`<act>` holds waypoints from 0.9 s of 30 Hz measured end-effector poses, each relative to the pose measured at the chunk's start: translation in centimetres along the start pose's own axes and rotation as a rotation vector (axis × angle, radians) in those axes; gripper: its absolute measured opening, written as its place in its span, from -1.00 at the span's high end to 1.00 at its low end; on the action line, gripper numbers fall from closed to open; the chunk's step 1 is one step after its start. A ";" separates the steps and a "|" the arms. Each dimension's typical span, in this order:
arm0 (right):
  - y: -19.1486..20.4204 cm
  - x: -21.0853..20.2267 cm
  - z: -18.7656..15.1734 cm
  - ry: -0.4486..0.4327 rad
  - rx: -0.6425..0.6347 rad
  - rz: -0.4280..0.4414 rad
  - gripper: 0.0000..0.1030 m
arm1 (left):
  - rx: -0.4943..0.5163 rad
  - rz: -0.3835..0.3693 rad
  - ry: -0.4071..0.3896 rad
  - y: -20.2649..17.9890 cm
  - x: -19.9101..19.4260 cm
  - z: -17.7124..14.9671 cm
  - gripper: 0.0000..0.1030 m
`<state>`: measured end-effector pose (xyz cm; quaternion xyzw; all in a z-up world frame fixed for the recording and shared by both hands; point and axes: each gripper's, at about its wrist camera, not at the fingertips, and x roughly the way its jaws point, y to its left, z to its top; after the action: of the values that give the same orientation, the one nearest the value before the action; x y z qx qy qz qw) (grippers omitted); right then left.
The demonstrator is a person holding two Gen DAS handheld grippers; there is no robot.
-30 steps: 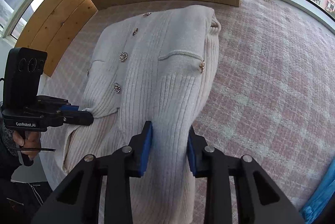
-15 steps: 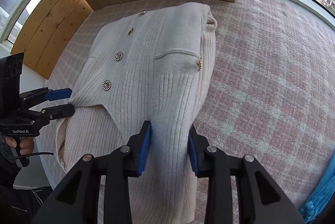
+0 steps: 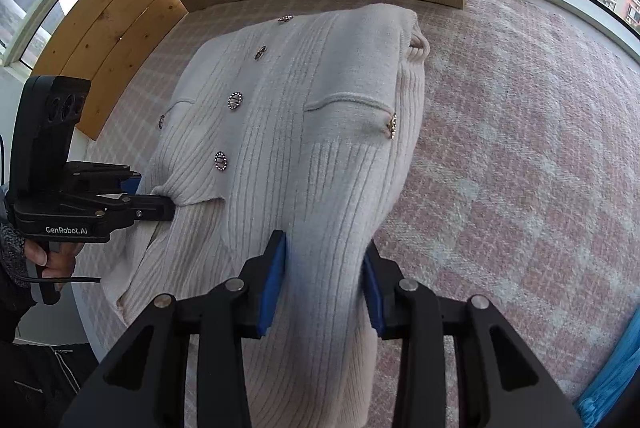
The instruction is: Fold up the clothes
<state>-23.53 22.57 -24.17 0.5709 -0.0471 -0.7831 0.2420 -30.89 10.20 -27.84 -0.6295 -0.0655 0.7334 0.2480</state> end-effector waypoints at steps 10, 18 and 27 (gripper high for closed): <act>3.0 -2.0 1.2 -0.092 0.057 0.091 0.51 | 0.092 0.006 -0.107 -2.2 -2.9 0.0 0.64; 10.2 -5.3 2.0 -0.180 0.038 0.113 0.52 | 0.158 0.039 -0.205 1.5 -10.1 0.2 0.66; 21.6 -1.2 8.3 -0.268 0.049 0.142 0.52 | 0.197 0.126 -0.285 10.6 -18.6 1.1 0.67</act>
<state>-23.84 2.44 -12.69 0.4623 -0.1383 -0.8319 0.2740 -33.33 -7.09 -15.44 -0.4947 0.0117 0.8321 0.2505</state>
